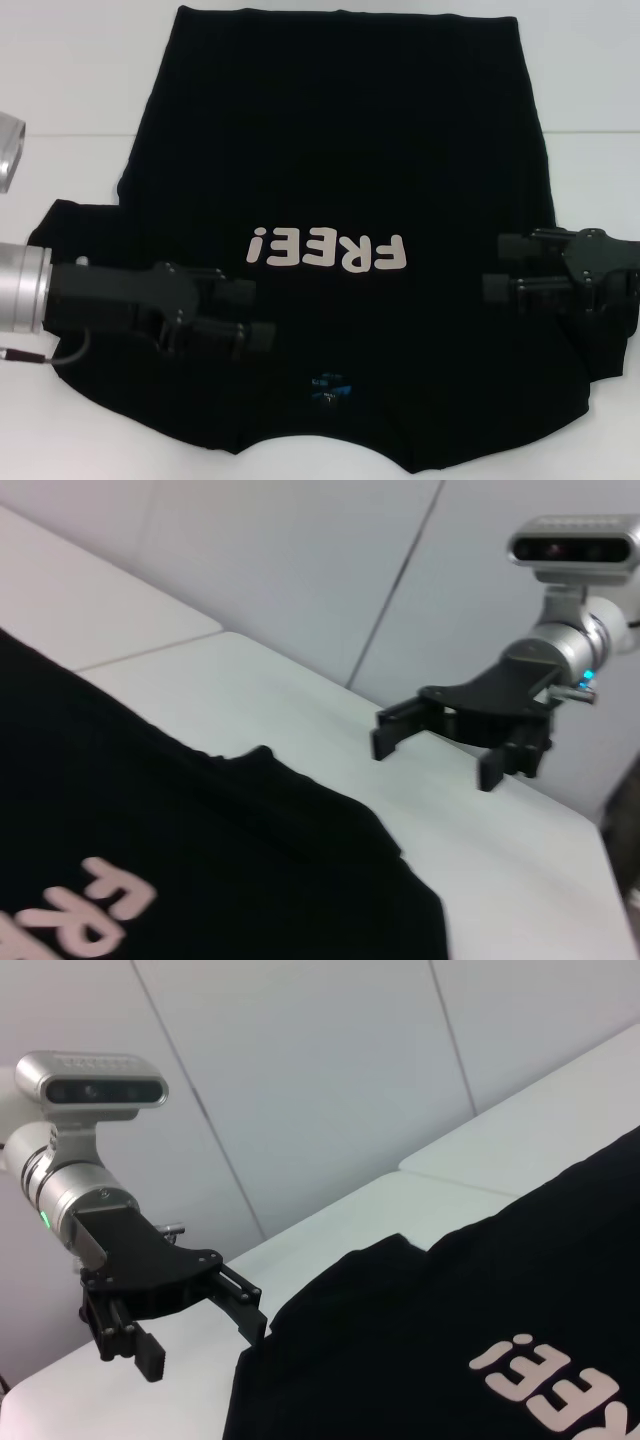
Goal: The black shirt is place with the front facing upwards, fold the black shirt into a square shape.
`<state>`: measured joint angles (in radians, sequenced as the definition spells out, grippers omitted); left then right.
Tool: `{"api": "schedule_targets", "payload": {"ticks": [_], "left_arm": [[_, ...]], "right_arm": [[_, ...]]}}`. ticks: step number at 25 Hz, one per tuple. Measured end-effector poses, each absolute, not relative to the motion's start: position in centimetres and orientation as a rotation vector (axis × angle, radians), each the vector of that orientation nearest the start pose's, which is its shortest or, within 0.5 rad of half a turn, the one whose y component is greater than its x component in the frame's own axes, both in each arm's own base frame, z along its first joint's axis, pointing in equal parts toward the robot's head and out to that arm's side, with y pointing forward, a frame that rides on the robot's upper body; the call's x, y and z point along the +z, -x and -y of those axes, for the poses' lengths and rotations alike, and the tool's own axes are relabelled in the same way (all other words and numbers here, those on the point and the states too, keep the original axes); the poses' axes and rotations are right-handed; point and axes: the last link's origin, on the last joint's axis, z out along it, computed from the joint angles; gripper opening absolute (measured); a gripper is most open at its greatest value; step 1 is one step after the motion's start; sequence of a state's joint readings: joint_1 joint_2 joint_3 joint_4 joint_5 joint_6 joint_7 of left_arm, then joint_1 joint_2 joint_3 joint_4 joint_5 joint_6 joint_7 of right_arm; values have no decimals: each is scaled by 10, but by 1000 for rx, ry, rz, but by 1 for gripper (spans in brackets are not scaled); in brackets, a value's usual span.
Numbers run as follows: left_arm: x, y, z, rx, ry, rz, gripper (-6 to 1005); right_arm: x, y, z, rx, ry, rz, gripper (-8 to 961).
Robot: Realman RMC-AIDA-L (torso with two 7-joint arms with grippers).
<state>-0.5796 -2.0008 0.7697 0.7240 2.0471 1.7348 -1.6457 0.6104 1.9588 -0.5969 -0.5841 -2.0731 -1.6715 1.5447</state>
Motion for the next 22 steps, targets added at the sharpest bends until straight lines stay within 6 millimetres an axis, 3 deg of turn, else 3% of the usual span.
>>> {"api": "schedule_targets", "payload": {"ticks": [5,13,22], "left_arm": [[42,256,-338,-638,2794,924,814],[83,298,-335,-669,2524,1110,814],[105,346,-326,-608,2216,1342,814]], "right_arm": [[39,-260,-348,741,2733,-809,919],[33,-251,-355,787,2705,-809,918],[29,-244,-361,793,2700,-817,918]]}}
